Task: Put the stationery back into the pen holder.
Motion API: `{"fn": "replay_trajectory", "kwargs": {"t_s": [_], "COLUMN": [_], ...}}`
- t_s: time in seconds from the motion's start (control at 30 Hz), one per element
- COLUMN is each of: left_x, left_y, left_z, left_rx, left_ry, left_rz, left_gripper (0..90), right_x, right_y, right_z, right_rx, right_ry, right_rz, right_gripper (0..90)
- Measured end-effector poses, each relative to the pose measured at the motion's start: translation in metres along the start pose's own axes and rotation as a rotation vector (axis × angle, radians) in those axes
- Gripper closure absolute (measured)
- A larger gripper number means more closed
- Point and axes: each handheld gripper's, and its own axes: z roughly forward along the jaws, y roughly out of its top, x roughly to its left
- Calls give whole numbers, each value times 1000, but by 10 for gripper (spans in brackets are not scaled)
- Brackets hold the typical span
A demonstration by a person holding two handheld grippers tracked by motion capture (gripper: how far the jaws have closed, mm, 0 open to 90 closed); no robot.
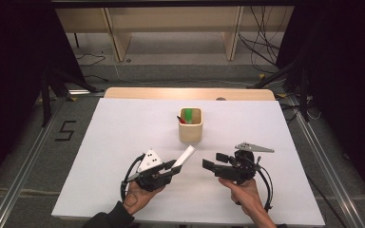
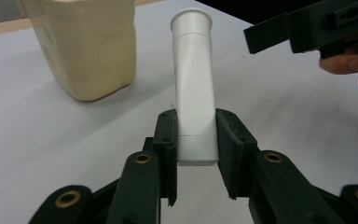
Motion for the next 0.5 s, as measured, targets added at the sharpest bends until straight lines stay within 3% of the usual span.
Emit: {"fn": "replay_trajectory", "kwargs": {"t_s": [0.23, 0.5], "left_x": [1, 0], "left_y": [-2, -2], "left_z": [-6, -13], "left_rx": [-30, -63], "left_ry": [13, 17], "left_rz": [-7, -16], "left_gripper": [708, 708], "right_x": [10, 18], "right_y": [5, 12], "right_z": [19, 36], "right_rx": [-13, -26], "right_ry": [77, 154], "right_rz": [24, 90], "right_gripper": [253, 273]}}
